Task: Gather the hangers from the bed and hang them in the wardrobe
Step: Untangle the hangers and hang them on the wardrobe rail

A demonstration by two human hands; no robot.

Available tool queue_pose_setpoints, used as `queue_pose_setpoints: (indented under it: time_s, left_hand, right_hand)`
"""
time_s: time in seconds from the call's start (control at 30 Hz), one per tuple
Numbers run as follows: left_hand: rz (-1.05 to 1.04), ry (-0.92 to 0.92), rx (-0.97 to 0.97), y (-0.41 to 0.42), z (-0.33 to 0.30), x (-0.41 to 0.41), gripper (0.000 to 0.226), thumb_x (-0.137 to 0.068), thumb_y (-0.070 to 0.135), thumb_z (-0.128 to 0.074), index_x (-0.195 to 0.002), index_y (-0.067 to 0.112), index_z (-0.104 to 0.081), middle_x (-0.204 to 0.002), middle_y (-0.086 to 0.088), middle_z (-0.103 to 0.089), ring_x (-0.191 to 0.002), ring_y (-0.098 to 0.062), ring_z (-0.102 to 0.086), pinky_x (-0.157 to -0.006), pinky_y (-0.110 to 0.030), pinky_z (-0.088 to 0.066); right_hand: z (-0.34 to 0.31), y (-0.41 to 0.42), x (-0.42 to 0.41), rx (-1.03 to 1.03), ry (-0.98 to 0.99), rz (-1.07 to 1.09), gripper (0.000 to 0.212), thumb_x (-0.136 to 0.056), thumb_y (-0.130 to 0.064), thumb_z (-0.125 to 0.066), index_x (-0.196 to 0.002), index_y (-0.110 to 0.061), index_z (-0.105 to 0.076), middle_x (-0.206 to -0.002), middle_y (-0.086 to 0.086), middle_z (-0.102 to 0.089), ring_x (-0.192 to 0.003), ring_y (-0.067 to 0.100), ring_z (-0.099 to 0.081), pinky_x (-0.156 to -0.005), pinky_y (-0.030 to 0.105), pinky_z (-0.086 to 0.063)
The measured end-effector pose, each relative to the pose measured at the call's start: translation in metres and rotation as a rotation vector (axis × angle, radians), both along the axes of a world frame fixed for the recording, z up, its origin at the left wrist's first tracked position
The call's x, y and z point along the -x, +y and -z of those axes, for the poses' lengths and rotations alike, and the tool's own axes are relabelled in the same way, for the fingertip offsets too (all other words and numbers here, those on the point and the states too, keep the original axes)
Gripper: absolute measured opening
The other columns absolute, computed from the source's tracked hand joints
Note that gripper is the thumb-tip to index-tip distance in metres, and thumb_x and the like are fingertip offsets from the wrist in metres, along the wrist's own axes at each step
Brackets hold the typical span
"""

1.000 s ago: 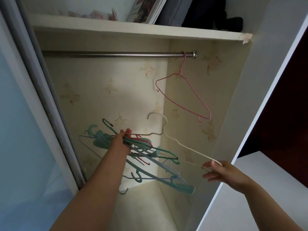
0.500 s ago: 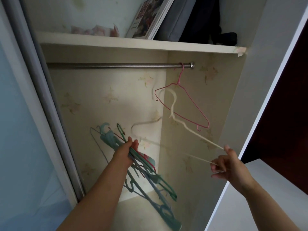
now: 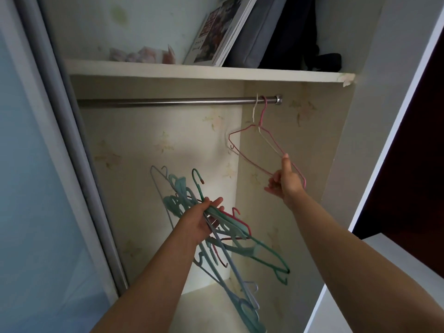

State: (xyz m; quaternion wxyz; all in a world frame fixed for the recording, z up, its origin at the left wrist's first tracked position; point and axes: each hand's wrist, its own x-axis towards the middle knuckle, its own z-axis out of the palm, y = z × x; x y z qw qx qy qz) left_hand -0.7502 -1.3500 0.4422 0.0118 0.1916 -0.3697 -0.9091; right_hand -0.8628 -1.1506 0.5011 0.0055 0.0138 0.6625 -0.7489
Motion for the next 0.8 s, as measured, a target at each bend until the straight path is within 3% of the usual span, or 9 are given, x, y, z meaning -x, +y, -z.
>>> queue_pose_setpoints:
  time_s: [0.07,0.2,0.27,0.37,0.43,0.53,0.6,0.7,0.8]
  left_hand:
    - [0.029,0.003,-0.01,-0.002,0.001,-0.002,0.008,-0.099,0.019,-0.052,-0.092,0.018,-0.054,-0.102,-0.01,-0.074,-0.086,-0.028,-0.068,-0.087,-0.046,-0.053]
    - [0.03,0.01,-0.023,-0.001,0.002,-0.006,0.008,-0.097,0.017,-0.055,-0.095,0.009,-0.059,-0.1,-0.011,-0.074,-0.081,-0.025,-0.07,-0.075,-0.043,-0.057]
    - [0.022,0.007,-0.021,0.002,0.002,-0.007,0.009,-0.095,0.015,-0.057,-0.099,0.007,-0.059,-0.1,-0.012,-0.074,-0.076,-0.022,-0.072,-0.065,-0.038,-0.059]
    - [0.0,0.001,-0.035,0.007,0.003,-0.008,0.008,-0.094,0.013,-0.059,-0.095,0.005,-0.062,-0.095,-0.013,-0.074,-0.076,-0.022,-0.072,-0.062,-0.037,-0.058]
    - [-0.008,-0.004,-0.048,0.014,0.002,-0.008,0.008,-0.093,0.012,-0.059,-0.093,0.005,-0.063,-0.095,-0.013,-0.073,-0.081,-0.022,-0.069,-0.07,-0.039,-0.057]
    - [-0.028,-0.027,-0.064,0.022,0.006,-0.005,0.007,-0.093,0.011,-0.059,-0.092,0.005,-0.062,-0.092,-0.012,-0.074,-0.082,-0.022,-0.068,-0.07,-0.039,-0.055]
    - [-0.038,-0.035,-0.071,0.027,0.01,-0.002,0.006,-0.094,0.01,-0.058,-0.09,0.006,-0.061,-0.082,-0.01,-0.075,-0.083,-0.023,-0.068,-0.072,-0.04,-0.056]
    - [-0.022,-0.025,-0.047,0.033,0.014,0.0,0.007,-0.095,0.01,-0.057,-0.09,0.007,-0.059,-0.089,-0.01,-0.074,-0.082,-0.023,-0.069,-0.065,-0.038,-0.057]
    - [0.012,-0.002,-0.029,0.04,0.017,0.0,0.008,-0.096,0.011,-0.055,-0.091,0.007,-0.059,-0.098,-0.011,-0.072,-0.085,-0.023,-0.07,-0.061,-0.035,-0.058]
  right_hand:
    - [0.004,0.003,0.007,-0.064,-0.027,0.04,0.061,-0.091,-0.066,-0.036,-0.06,-0.014,-0.042,-0.065,0.005,-0.044,-0.061,0.018,-0.045,-0.072,0.04,-0.057]
    - [0.014,0.019,0.01,-0.053,-0.093,0.083,0.062,-0.088,-0.07,-0.038,-0.069,-0.012,-0.05,-0.07,0.005,-0.046,-0.066,0.018,-0.047,-0.064,0.035,-0.052]
    - [0.02,0.027,0.005,0.048,-0.176,0.035,0.067,-0.085,-0.07,-0.045,-0.103,-0.006,-0.058,-0.087,0.007,-0.05,-0.081,0.024,-0.052,-0.071,0.041,-0.054]
    - [0.028,0.032,-0.024,-0.004,-0.269,-0.023,0.078,-0.084,-0.063,-0.055,-0.141,-0.014,-0.037,-0.134,0.013,-0.04,-0.114,0.039,-0.049,-0.09,0.051,-0.051]
    - [0.034,0.035,-0.054,-0.179,-0.271,-0.126,0.072,-0.087,-0.058,-0.054,-0.14,-0.013,-0.039,-0.142,0.015,-0.042,-0.115,0.039,-0.054,-0.091,0.05,-0.051]
    - [0.039,0.045,-0.103,-0.436,-0.225,-0.591,0.067,-0.085,-0.065,-0.037,-0.124,-0.013,-0.056,-0.123,0.009,-0.064,-0.103,0.029,-0.067,-0.089,0.043,-0.054]
    - [0.038,0.053,-0.123,-0.549,-0.171,-0.814,0.055,-0.09,-0.056,-0.037,-0.123,-0.017,-0.056,-0.121,0.003,-0.066,-0.1,0.024,-0.069,-0.086,0.037,-0.056]
    - [0.042,0.056,-0.135,-0.61,-0.129,-0.775,0.044,-0.095,-0.046,-0.041,-0.127,-0.017,-0.051,-0.119,0.002,-0.063,-0.095,0.024,-0.07,-0.086,0.038,-0.057]
    - [0.054,0.052,-0.132,-0.536,-0.153,-0.702,0.054,-0.09,-0.06,-0.041,-0.132,-0.026,-0.047,-0.12,0.003,-0.06,-0.102,0.025,-0.066,-0.082,0.039,-0.058]
